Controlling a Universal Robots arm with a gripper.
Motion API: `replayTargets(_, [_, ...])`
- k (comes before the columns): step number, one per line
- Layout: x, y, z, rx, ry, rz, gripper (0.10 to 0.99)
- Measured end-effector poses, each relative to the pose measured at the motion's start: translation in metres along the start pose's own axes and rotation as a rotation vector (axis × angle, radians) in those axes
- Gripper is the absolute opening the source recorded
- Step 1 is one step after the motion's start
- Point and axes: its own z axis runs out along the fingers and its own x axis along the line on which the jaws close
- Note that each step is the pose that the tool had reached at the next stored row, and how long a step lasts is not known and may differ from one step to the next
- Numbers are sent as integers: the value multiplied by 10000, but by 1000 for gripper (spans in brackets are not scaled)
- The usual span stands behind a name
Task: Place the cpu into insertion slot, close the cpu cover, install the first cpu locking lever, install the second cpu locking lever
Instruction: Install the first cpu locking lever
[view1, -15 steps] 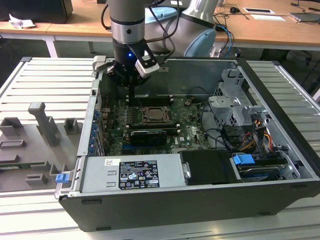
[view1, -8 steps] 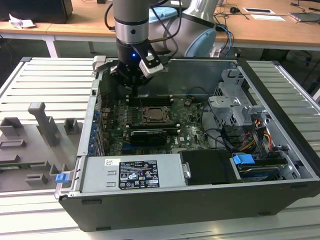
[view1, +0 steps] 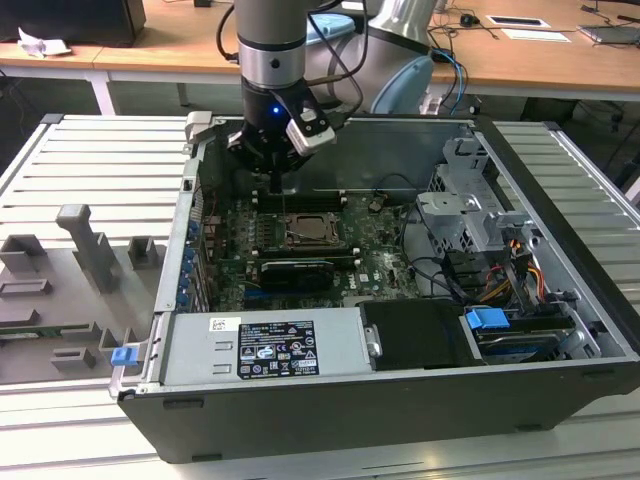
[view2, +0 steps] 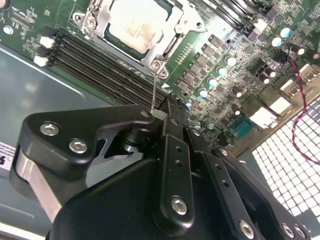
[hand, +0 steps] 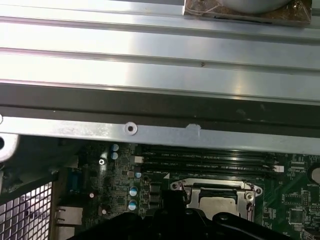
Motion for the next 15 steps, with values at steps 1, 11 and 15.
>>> replayTargets(1, [-12,-1,0,0,0,0,106])
replayTargets(11, [-121,-8,3,0,5,1,106])
replayTargets(15, [-158,-10,6,-2,5,1,106])
